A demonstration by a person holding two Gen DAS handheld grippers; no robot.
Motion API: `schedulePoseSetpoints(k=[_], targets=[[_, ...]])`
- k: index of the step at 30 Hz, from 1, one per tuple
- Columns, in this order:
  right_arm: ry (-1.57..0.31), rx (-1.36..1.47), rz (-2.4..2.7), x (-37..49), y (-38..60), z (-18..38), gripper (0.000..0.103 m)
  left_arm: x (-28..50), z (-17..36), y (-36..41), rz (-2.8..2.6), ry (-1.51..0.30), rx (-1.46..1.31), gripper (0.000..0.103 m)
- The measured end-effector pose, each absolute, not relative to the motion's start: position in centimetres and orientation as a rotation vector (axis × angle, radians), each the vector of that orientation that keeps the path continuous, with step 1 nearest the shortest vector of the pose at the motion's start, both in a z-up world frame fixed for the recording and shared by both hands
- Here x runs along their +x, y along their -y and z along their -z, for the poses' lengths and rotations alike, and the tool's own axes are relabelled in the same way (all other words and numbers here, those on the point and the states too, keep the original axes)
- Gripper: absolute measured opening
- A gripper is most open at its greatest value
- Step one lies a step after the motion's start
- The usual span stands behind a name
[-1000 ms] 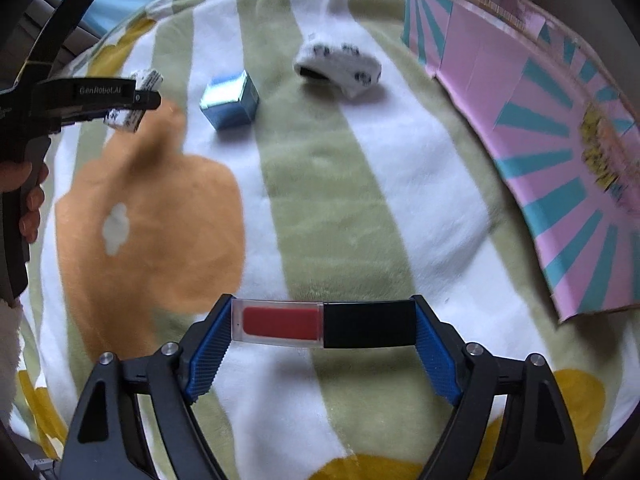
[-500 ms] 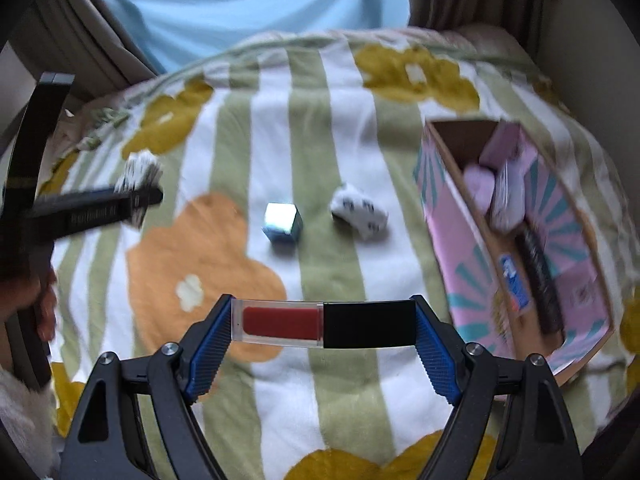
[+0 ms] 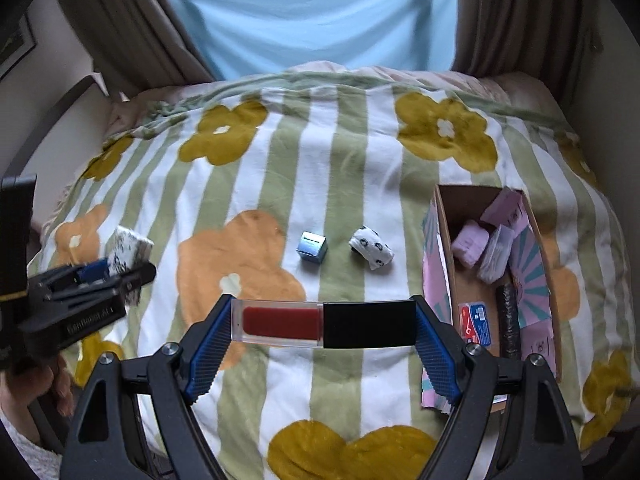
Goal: Organize objects
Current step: 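Lift and carry the tissue pack and lipstick over the cardboard box with both tools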
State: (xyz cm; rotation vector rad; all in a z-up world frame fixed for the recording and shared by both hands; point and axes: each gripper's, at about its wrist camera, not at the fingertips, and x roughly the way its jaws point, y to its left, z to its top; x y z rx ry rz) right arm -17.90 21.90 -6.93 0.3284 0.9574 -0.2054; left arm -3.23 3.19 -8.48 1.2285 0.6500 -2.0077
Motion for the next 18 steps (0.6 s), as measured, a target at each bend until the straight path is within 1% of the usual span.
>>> schedulePoseSetpoints(k=[10, 18], targets=[[-0.900, 0.321, 0.185, -19.3, -21.2, 5.1, 0.081, -3.0, 5.7, -5.9, 2.025, -0.630, 1.155, 0.046], [-0.859, 0.365, 0.284, -21.5, -17.6, 4.3, 0.081, -6.9, 4.2, -7.3, 2.112, -0.576, 1.160, 0.046]])
